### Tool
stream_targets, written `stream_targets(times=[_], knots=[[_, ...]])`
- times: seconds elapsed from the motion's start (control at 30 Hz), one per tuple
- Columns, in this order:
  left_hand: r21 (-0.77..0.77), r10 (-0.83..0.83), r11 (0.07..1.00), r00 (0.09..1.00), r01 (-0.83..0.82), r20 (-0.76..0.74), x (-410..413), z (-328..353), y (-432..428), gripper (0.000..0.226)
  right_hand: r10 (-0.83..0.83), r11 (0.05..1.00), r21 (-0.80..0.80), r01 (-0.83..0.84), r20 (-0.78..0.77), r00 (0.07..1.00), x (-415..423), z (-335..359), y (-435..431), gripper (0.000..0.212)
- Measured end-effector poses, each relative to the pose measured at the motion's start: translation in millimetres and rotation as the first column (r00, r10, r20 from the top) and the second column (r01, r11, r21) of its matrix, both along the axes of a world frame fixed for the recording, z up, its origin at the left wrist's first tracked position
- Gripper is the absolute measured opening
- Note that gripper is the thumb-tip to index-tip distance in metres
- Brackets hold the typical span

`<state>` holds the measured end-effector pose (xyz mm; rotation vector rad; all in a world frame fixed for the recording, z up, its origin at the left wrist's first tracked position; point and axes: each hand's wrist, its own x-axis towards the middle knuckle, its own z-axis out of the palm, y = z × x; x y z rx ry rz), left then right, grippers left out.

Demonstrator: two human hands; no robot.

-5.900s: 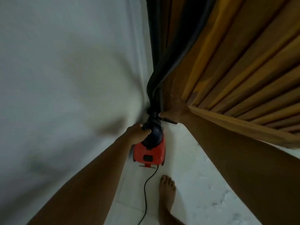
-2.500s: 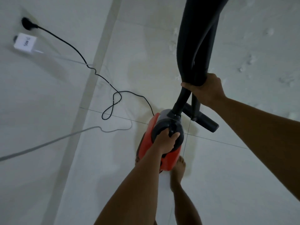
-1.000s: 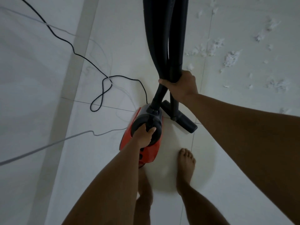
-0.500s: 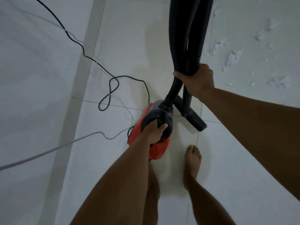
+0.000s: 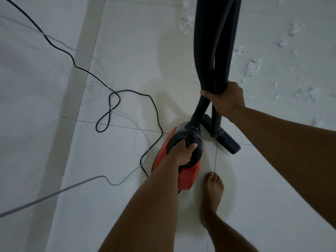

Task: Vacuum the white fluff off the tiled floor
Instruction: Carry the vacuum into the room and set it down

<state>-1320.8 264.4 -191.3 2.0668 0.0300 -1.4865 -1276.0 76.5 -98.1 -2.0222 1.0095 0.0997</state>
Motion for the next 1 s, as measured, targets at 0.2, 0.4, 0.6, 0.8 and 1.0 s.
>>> stream_targets(times=[0.2,0.4,0.6,0.8,1.0], knots=[[0.033,0.063,0.997,0.998,-0.063,0.017,9,-6,3,0.042,-0.025,0.998,0.052,0.023,0.045,0.999,9,0,0,0.051],[0.041,0.054,0.998,0.999,-0.054,0.006,15,-5,8,0.040,-0.029,0.997,0.073,0.024,0.066,0.997,18,-6,13,0.051],[0.113,-0.111,0.987,0.994,0.110,0.005,33,5,9,0.062,-0.016,0.994,0.111,0.008,0.067,0.998,15,-7,12,0.050],[-0.454,0.178,0.889,0.961,-0.064,0.212,145,119,-35,0.092,0.037,0.985,0.168,-0.044,0.041,0.998,7,-1,5,0.031],[-0.536,0.215,0.839,0.847,0.095,0.487,156,185,-84,0.047,-0.002,0.984,0.175,-0.010,0.064,0.998,8,0,8,0.043]])
